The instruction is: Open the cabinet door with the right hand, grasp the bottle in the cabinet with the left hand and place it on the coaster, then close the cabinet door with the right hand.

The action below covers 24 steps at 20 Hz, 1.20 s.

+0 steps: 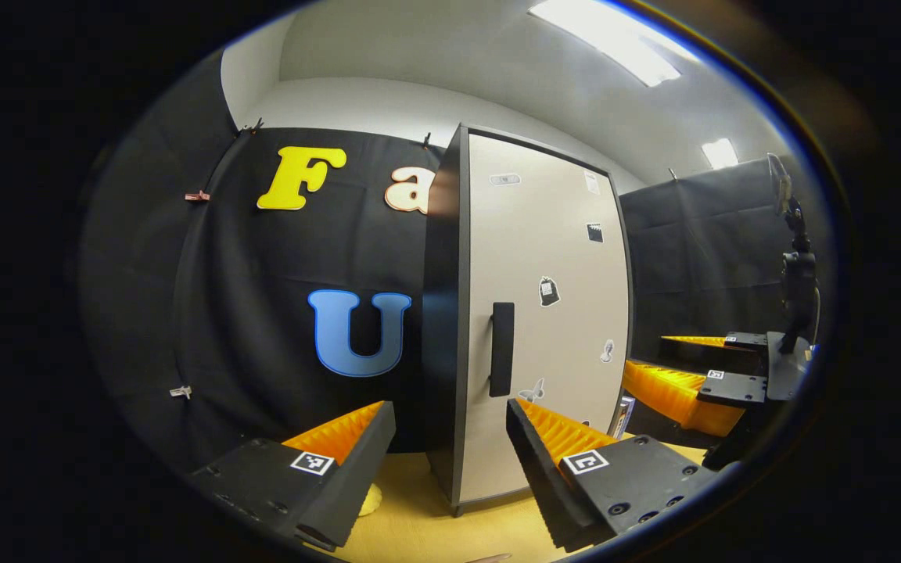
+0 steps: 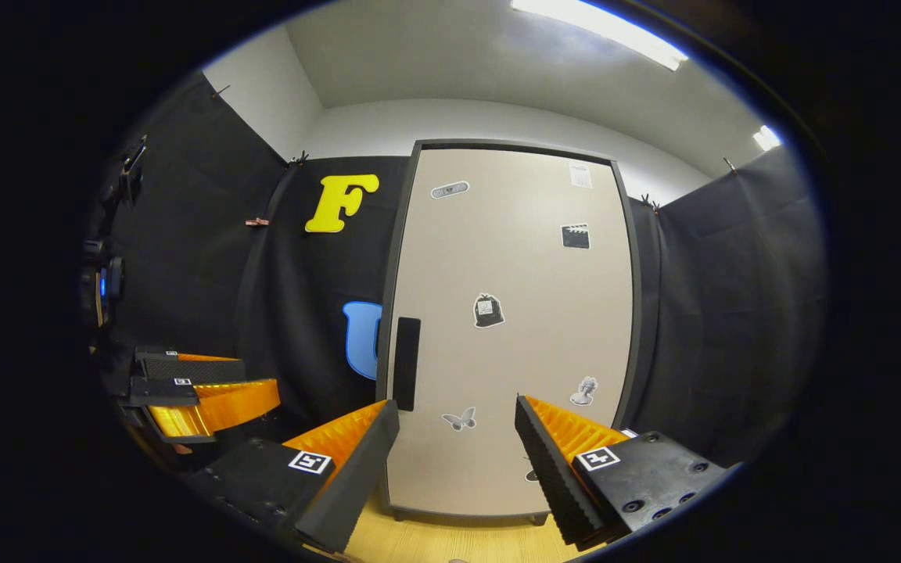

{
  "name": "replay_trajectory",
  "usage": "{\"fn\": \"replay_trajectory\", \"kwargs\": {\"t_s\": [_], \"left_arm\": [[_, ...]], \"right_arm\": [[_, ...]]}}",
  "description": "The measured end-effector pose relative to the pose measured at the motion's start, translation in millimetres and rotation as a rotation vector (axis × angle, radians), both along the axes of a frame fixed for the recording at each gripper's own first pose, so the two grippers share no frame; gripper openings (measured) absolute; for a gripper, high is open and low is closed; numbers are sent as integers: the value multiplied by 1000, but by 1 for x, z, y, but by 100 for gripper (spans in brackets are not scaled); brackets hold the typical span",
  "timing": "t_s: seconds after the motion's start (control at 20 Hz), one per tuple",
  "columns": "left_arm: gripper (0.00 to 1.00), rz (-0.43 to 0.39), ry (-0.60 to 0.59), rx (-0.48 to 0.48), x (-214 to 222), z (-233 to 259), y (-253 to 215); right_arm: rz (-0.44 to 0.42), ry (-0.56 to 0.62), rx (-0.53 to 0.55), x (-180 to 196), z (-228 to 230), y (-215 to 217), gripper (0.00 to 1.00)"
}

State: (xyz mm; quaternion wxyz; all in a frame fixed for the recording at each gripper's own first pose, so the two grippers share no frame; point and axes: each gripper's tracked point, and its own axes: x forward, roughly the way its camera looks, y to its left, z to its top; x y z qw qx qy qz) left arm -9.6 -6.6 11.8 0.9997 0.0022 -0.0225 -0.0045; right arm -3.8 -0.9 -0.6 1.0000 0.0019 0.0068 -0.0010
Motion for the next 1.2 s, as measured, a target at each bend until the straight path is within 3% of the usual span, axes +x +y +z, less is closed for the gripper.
{"fn": "replay_trajectory", "kwargs": {"t_s": [0.35,0.8,1.0,1.2], "left_arm": [[90,15,4,0,-5,-4,11],[90,78,35,-50,-16,-22,50],[90,85,43,-74,-13,-28,62],[90,103,53,-58,-5,-35,75]], "right_arm": [[39,-11,33,16,-1,20,97],[23,-78,27,84,5,48,97],[28,-12,60,119,-19,58,97],[-11,20,59,149,-38,55,91]]}}
